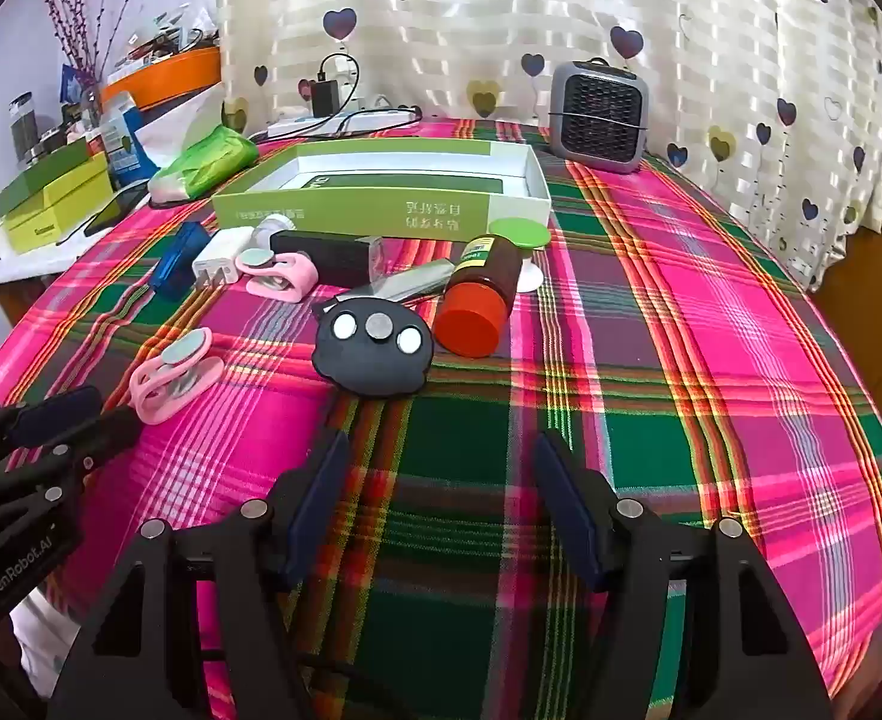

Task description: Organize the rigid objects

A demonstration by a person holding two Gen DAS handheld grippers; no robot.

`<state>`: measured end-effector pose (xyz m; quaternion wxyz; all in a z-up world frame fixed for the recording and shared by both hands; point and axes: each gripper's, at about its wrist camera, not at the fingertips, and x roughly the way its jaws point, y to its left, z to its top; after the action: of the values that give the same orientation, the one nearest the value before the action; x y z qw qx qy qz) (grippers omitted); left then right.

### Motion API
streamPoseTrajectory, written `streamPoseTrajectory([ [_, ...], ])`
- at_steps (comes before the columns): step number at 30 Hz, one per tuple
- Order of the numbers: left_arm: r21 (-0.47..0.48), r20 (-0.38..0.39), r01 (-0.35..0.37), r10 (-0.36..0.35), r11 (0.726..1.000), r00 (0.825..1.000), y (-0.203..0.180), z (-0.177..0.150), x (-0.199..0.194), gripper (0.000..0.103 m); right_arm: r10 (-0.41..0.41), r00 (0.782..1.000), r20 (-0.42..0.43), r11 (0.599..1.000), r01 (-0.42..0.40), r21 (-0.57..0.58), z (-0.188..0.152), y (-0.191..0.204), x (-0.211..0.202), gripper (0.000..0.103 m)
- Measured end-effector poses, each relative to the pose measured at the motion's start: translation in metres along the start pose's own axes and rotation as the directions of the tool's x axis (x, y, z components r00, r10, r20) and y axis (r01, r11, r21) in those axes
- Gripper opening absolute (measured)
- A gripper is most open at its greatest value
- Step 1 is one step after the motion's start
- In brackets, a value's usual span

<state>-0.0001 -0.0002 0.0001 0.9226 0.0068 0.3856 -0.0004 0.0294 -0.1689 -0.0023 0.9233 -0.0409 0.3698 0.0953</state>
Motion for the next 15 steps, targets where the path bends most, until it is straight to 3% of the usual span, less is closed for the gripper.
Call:
streamPoseTrajectory([
  [15,-0.002,0.000,0.000,0.000,1.000,1.000,0.0004,-0.0001,0.0000,0.034,0.003,1.000,0.001,1.000,-0.003,0.002,-0.0006,0.0001,-0.0002,0.064],
])
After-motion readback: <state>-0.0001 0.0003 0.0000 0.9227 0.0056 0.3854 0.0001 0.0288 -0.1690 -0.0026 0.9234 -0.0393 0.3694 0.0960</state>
